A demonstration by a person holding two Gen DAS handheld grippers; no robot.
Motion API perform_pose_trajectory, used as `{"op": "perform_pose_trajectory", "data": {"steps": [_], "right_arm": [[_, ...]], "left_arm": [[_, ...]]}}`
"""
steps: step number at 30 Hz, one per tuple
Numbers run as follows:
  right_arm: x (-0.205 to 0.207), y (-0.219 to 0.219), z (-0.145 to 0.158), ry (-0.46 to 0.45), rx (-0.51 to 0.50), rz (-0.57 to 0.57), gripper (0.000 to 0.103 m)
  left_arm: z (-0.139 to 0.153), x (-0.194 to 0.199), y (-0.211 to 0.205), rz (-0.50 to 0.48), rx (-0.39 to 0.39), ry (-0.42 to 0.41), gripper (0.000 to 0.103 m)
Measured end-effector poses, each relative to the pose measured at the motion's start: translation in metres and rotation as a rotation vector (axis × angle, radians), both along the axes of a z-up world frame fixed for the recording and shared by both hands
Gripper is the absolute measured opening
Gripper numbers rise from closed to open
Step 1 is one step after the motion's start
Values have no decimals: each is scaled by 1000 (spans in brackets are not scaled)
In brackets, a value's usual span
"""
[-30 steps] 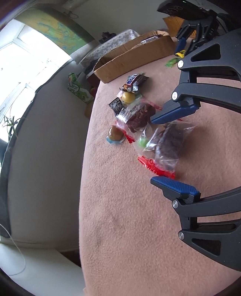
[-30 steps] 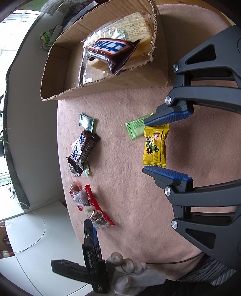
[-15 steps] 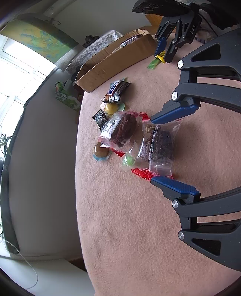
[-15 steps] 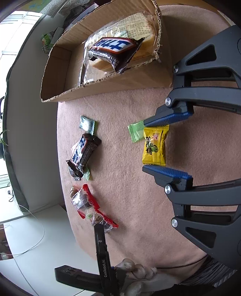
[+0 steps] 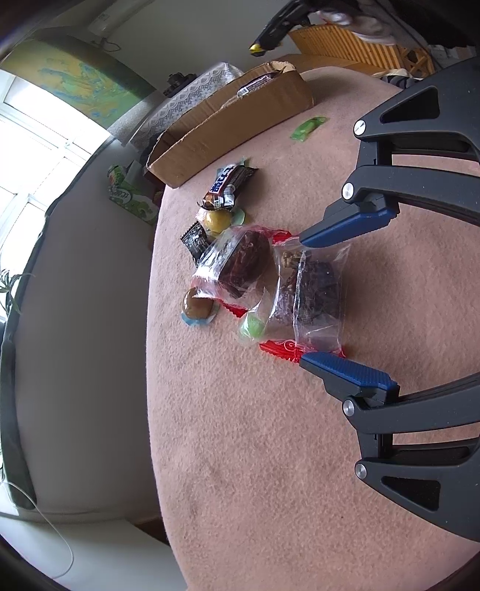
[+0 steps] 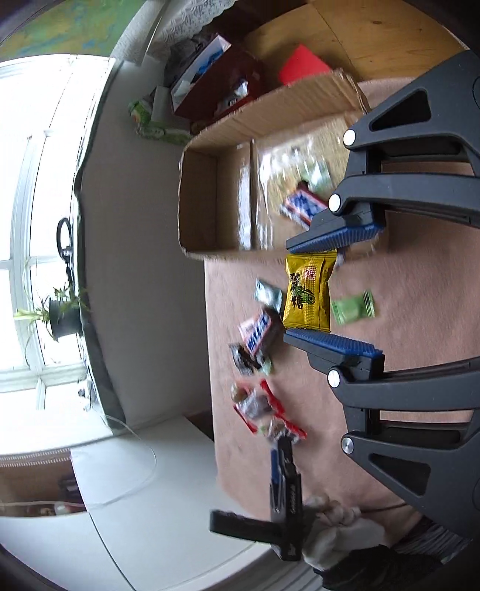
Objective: Organize snacks
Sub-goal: 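Move the right gripper holding the yellow candy over the box, then open the right gripper to drop the yellow candy into the box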
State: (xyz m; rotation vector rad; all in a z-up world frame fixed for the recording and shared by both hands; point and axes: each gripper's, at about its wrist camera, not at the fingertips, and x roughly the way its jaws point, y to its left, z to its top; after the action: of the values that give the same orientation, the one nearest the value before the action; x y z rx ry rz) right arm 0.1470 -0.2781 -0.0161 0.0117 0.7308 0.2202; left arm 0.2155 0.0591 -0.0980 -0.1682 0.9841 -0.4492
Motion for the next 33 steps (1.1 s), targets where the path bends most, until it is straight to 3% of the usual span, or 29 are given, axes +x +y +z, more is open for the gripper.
{"op": "perform_pose_trajectory", "data": {"steps": [6,11,13,18,26,33], "right_arm": [[14,-25,-3,12,-61,-79,45],[19,-40,-8,20,-63,-117,53],[20,-43,-9,14,-70,-128,67],[15,-42,-7,5,-62,-126,68],[2,-23,-4,-7,-18,-69,68],[-19,18,-17,22,17,82,68]], "left_arm": [[0,-6,-8,-34,-14,9,58],[0,-9,-14,-58,-21,15,58],[0,-9,-16,-60,-21,17,58],[-1,-11,-18,-71,-43,28,58],[8,-29,-37,-149,-45,13,58],[38,-20,-22,-97,-104,-53,58]]}}
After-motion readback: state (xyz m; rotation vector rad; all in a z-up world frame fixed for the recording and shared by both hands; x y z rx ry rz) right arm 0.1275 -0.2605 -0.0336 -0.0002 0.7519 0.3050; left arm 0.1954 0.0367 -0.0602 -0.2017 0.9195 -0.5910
